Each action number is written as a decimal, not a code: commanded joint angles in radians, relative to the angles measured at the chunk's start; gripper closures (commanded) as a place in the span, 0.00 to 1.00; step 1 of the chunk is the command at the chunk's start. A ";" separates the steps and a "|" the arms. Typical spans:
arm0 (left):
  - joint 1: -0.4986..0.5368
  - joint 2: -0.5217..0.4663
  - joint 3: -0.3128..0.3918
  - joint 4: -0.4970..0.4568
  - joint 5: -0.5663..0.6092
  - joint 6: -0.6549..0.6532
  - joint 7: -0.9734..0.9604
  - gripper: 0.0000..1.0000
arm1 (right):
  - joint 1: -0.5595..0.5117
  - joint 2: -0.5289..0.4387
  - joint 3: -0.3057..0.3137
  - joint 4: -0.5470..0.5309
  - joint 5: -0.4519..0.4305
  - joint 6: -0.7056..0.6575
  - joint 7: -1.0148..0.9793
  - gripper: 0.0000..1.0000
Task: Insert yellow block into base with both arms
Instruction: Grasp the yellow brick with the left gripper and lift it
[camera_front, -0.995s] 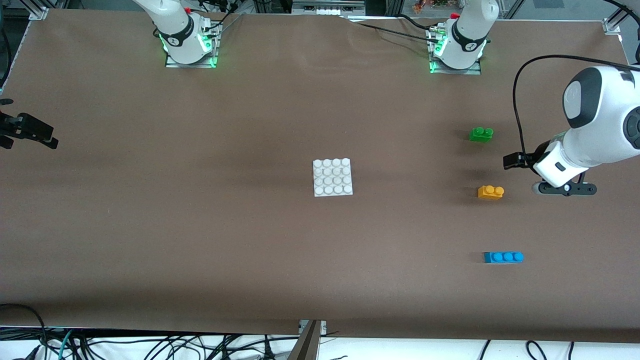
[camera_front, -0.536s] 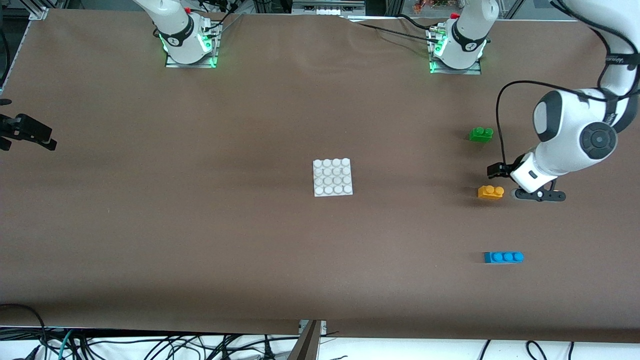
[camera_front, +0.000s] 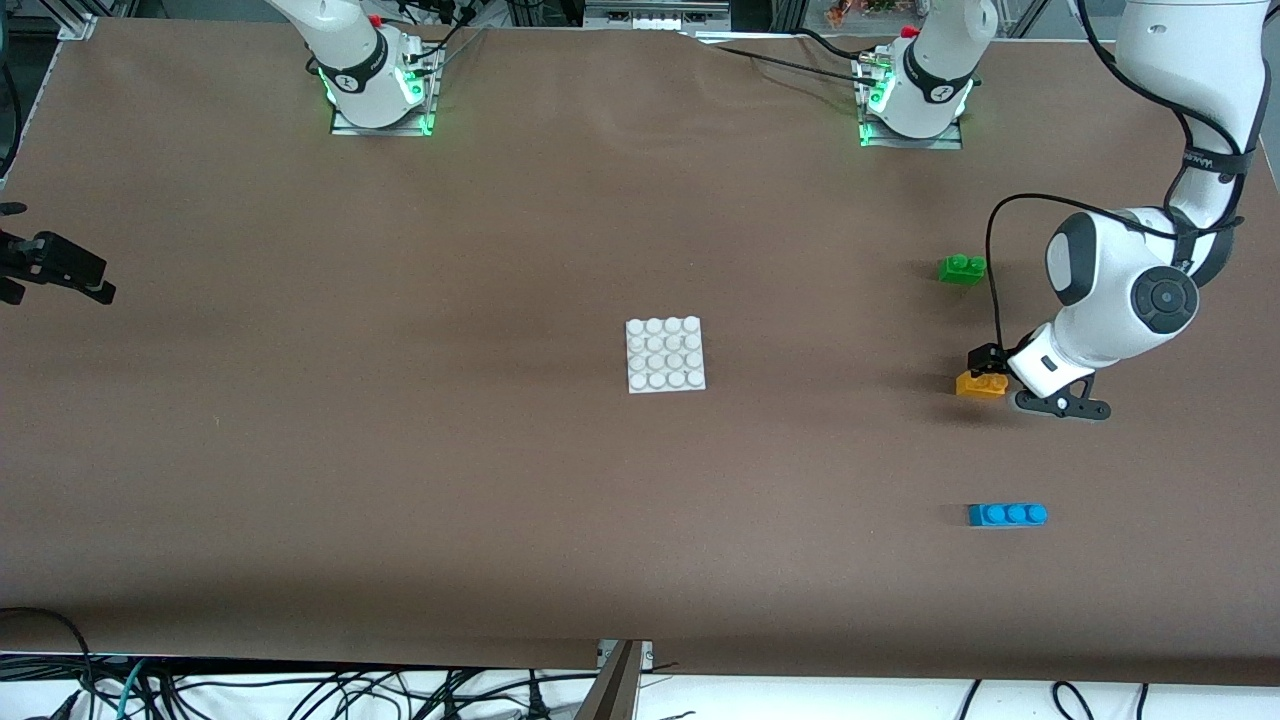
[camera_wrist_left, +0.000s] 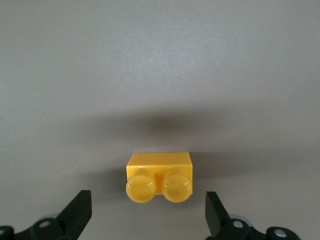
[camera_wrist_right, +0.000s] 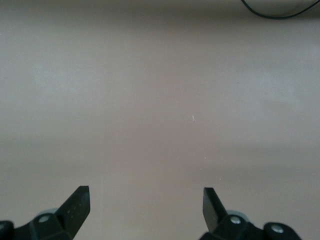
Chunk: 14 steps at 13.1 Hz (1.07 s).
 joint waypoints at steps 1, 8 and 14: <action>-0.003 0.023 -0.003 0.003 0.002 0.022 0.027 0.00 | -0.009 0.009 0.008 0.026 -0.006 -0.008 -0.018 0.00; -0.010 0.074 -0.003 0.004 -0.034 0.080 0.088 0.00 | -0.004 0.009 0.010 0.026 -0.005 -0.009 -0.018 0.00; -0.015 0.086 -0.003 0.001 -0.033 0.077 0.082 1.00 | -0.009 0.009 0.008 0.026 -0.003 -0.009 -0.016 0.00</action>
